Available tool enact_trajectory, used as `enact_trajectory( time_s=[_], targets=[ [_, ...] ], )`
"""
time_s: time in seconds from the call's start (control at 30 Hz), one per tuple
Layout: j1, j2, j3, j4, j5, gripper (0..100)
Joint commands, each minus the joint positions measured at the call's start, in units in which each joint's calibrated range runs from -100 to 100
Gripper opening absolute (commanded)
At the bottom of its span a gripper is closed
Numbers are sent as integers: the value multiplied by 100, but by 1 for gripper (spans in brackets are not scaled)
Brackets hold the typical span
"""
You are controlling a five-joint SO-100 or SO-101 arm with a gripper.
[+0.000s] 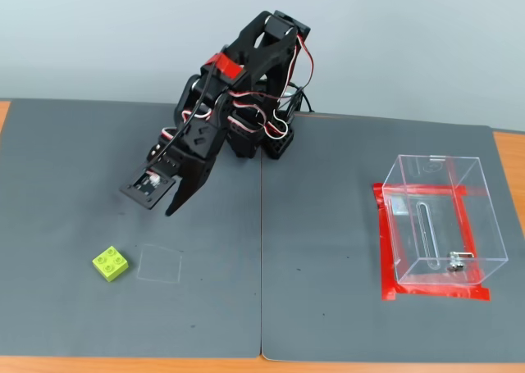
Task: Pick the green lego block and place it into the transparent box
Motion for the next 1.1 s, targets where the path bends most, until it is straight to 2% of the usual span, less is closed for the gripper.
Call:
enact_trajectory(
  time_s=[0.0,0.13,0.3,0.47,0.67,1.07],
  targets=[
    [51,139,-279,-639,33,26],
    [51,359,-270,-1125,33,26],
    [51,707,-270,-1220,44,29],
    [133,1097,-551,-1168,408,35],
    [215,1826,-1103,-1159,731,35],
    [267,2962,-2071,-1229,721,35]
  ],
)
